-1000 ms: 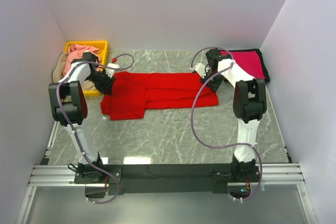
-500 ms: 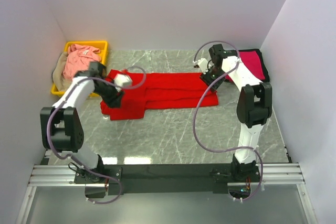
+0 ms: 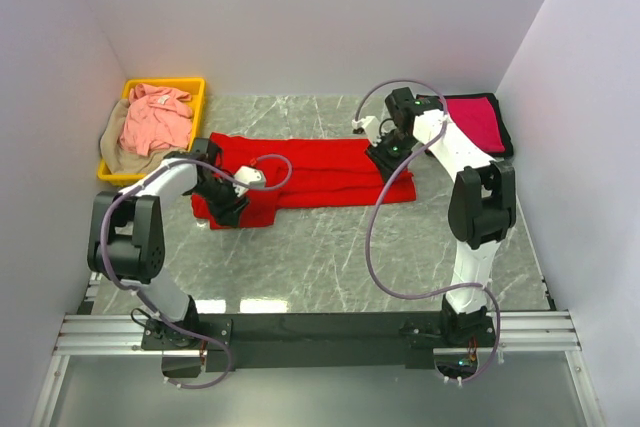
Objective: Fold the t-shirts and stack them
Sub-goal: Fold the tshirt
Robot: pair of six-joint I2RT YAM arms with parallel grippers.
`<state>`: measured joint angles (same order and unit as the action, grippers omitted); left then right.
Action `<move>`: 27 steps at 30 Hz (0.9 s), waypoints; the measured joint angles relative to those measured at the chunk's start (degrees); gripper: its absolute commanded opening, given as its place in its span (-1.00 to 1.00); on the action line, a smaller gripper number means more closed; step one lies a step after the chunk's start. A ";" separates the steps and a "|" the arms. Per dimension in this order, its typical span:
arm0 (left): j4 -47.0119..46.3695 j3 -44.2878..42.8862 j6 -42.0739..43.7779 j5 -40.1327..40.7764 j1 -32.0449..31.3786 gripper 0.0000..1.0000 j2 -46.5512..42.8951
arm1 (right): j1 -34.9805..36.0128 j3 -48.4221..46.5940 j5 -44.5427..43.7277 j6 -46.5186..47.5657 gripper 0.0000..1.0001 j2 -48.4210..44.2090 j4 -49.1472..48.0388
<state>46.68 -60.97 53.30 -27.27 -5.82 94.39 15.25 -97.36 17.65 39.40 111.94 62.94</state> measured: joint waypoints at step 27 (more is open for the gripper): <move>8.81 -23.23 0.98 1.38 -1.46 -0.99 4.28 | -3.89 1.36 0.15 -1.20 -0.31 0.17 -0.81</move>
<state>55.48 -84.20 54.28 -25.89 -7.29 98.67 11.35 -96.01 17.80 38.20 112.12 62.13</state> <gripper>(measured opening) 0.017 0.349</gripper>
